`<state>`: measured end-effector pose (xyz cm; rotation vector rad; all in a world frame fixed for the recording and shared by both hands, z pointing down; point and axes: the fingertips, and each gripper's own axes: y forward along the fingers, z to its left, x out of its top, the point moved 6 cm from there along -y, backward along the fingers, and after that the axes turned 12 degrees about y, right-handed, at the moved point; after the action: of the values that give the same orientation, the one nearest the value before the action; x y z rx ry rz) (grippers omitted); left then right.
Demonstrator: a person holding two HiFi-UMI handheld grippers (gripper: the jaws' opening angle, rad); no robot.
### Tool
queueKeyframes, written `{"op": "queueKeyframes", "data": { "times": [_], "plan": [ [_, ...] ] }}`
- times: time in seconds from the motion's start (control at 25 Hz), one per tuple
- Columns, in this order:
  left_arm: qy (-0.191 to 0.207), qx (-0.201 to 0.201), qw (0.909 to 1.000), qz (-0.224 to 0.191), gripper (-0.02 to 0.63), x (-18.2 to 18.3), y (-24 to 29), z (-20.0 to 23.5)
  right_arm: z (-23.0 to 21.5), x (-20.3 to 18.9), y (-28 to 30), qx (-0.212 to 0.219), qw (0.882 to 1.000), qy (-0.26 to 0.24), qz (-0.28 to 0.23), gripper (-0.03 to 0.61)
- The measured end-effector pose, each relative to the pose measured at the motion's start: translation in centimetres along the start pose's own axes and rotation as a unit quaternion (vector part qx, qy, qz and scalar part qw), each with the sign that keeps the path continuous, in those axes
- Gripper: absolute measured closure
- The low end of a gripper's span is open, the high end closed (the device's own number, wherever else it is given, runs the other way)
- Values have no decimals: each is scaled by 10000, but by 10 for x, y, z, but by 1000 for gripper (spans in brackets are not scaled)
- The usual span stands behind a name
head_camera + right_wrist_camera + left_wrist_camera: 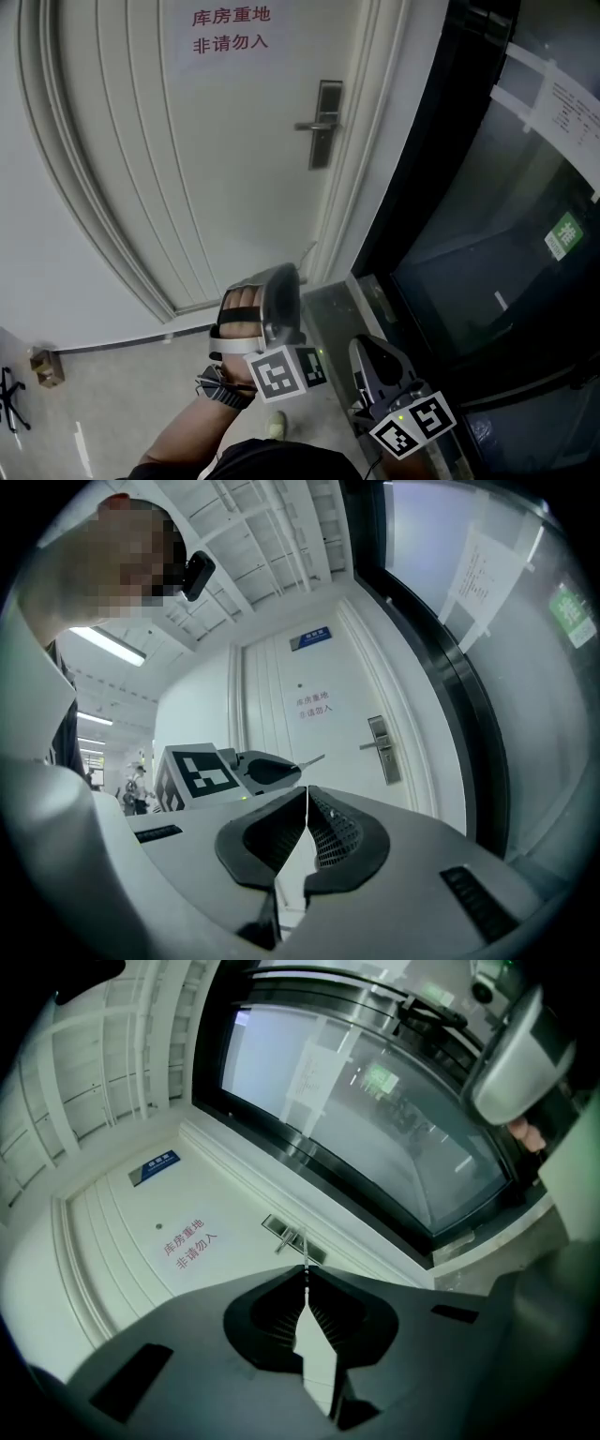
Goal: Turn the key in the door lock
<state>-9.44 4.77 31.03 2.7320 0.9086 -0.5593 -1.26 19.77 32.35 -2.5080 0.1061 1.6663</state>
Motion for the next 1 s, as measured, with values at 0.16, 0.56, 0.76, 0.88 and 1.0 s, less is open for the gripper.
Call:
{"op": "queueKeyframes", "data": {
  "times": [0.16, 0.56, 0.76, 0.88, 1.0],
  "plan": [
    [-85, -6, 10000, 37, 604, -11, 47, 6, -25, 9, 40, -26, 10000, 37, 14, 563],
    [175, 28, 9995, 277, 604, -18, 162, 2, -108, 25, 128, 228, 9995, 170, 107, 563],
    [-604, -10, 9978, 263, 604, -5, 237, -2, -172, 52, 173, 456, 9986, 205, 149, 563],
    [-1401, 16, 9899, 195, 604, 7, 279, -3, -206, 74, 198, 668, 9975, 155, 192, 563],
    [-1883, 65, 9820, 131, 604, 21, 316, -7, -240, 87, 219, 815, 9962, 186, 253, 562]
  ]
}}
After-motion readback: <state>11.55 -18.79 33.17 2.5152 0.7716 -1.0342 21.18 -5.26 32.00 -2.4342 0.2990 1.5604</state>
